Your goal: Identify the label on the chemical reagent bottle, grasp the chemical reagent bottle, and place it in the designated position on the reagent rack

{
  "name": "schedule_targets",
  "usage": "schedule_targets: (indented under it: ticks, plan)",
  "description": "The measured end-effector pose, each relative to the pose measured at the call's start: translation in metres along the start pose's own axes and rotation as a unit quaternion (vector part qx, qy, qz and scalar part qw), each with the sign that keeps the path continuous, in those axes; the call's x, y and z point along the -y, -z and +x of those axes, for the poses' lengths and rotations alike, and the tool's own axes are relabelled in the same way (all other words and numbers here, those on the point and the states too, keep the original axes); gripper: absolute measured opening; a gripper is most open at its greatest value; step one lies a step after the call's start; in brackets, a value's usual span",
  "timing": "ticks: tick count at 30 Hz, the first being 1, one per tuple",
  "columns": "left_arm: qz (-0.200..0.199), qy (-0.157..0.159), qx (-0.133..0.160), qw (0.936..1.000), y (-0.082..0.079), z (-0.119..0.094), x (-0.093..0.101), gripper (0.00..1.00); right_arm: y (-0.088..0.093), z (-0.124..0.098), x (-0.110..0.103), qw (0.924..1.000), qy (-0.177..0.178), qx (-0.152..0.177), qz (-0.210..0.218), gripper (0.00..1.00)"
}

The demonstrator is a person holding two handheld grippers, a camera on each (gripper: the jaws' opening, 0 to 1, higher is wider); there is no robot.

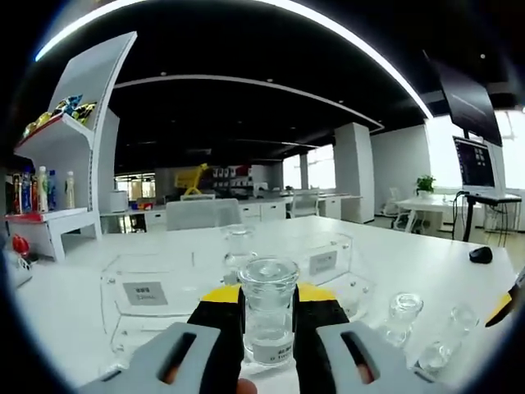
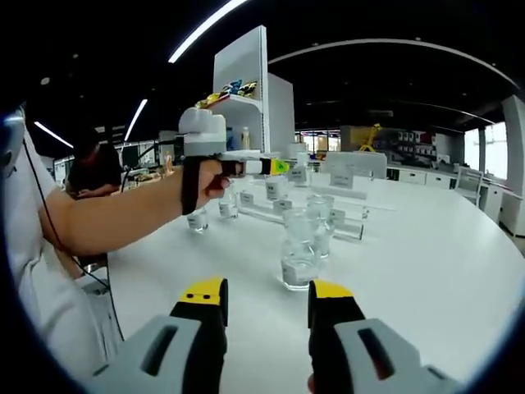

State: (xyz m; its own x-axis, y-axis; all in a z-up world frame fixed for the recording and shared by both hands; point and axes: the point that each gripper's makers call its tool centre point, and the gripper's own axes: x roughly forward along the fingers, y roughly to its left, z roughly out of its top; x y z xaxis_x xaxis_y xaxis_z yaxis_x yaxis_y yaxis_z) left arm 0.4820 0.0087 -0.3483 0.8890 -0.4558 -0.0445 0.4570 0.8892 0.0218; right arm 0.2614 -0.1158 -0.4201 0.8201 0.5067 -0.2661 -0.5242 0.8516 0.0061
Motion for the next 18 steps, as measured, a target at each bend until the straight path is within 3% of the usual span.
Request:
schedule_targets:
  ticks: [11, 18]
  plan:
    - [0.003, -0.004, -0.006, 1.0, -0.002, 0.016, -0.006, 0.22, 0.002, 0.002, -0.003, 1.0, -0.004, -0.007, -0.005, 0.37]
    - [-0.02, -0.012, -0.009, 0.9997, -0.003, 0.026, -0.013, 0.22, 0.004, 0.002, -0.006, 1.0, -0.007, -0.007, -0.002, 0.37]
